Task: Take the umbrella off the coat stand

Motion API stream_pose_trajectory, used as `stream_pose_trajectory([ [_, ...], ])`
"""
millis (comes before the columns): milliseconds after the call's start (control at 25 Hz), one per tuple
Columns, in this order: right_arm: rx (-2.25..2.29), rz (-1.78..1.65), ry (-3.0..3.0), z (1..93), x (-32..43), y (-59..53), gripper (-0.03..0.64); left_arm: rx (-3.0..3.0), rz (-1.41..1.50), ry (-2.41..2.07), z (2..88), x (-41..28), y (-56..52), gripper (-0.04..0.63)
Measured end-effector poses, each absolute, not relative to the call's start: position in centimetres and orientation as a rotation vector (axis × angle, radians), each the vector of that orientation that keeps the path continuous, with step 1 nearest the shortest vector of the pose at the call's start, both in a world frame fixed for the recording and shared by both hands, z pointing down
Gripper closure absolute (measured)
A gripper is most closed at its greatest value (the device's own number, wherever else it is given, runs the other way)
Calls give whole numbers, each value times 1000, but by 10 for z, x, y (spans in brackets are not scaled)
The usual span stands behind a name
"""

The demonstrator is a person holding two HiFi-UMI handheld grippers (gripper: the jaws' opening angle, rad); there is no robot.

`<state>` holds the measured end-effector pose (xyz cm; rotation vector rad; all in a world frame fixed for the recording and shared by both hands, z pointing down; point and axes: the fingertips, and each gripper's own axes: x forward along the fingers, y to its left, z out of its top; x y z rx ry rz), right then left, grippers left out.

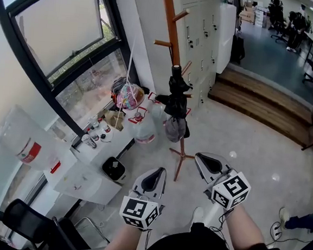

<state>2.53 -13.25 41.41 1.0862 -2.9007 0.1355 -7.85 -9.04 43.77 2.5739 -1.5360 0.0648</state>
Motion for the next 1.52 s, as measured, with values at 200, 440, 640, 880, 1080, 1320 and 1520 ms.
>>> stream_pose_trajectory([
  [200,1067,149,-2908,414,38,-170,563,2558,56,-1556,436,-65,-126,574],
  [440,1033,142,-2921,408,52,-203,563,2537,32,-1590,430,-52,-159,574],
  [640,996,131,-2940,401,66,-224,563,2522,21,-1627,422,-38,-179,574],
  [880,954,128,-2971,400,84,-244,563,2505,22,-1681,420,-21,-197,574],
  [1080,929,150,-2983,401,93,-252,563,2489,30,-1714,418,-14,-206,572],
  [1320,905,163,-2991,404,94,-258,563,2472,32,-1740,417,-13,-216,572],
  [1520,907,173,-2993,406,91,-265,563,2464,32,-1753,418,-18,-225,572],
])
